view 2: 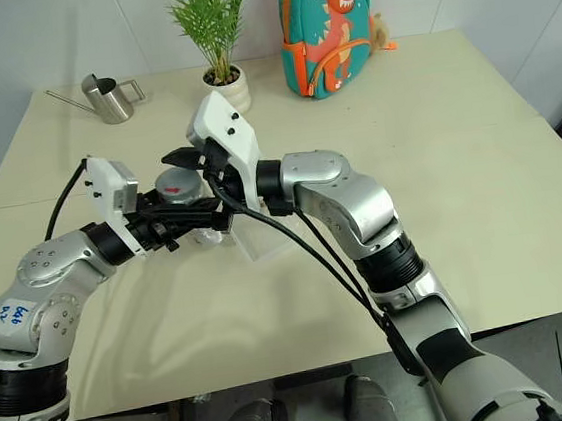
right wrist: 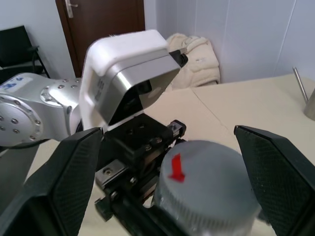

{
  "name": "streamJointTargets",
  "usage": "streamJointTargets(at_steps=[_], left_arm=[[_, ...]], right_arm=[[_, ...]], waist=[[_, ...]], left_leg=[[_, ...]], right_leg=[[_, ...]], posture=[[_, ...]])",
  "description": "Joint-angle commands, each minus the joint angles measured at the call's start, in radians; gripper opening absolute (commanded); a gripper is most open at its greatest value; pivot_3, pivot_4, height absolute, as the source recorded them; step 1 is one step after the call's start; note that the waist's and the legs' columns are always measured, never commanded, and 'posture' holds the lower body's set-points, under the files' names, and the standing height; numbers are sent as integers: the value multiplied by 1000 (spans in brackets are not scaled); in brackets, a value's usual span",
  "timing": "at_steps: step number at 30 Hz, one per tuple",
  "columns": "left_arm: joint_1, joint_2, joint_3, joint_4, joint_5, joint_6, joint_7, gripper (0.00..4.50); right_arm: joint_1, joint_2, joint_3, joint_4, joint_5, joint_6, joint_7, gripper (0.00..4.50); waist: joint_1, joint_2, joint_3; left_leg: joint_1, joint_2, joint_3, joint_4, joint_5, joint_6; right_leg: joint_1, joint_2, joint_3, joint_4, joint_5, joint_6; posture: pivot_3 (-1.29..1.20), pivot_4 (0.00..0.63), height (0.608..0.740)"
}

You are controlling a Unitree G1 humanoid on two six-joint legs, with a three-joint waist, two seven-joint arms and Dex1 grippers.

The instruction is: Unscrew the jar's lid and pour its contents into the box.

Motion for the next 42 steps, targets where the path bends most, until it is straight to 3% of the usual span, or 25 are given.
streamJointTargets(at_steps=[1,18,31,34,38,42], left_arm=[[-23,-6,13,-26,6,-14,-6,2319],[5,-10,31,-45,7,-31,-28,2319],[0,-16,47,-39,4,-38,-26,2319],[-2,-20,48,-38,5,-36,-28,2319],[-3,-27,49,-41,4,-33,-31,2319],[3,-29,51,-44,0,-32,-38,2319]], right_arm=[[-13,21,-3,-3,-5,-23,-6,4500],[-32,0,-90,118,4,-90,3,4500],[-3,7,-54,99,-4,-104,48,4500],[4,4,-44,90,-7,-104,63,3869],[13,3,-40,82,-9,-110,79,2539],[6,7,-53,96,-13,-127,74,2530]], waist=[[0,0,0],[0,0,0],[0,0,0],[0,0,0],[0,0,0],[0,0,0]], left_leg=[[-2,0,0,1,0,0],[-4,0,0,2,1,1],[-4,0,1,3,1,1],[-4,0,1,3,1,1],[-4,0,1,3,1,1],[-4,0,1,3,1,1]], right_leg=[[-2,0,0,0,0,0],[-3,0,0,1,0,0],[-3,0,0,2,0,0],[-4,0,0,2,0,0],[-4,0,0,2,0,0],[-4,0,0,3,0,0]], posture=[[0,150,740],[0,150,740],[0,150,740],[0,150,740],[0,150,740],[0,150,740]])
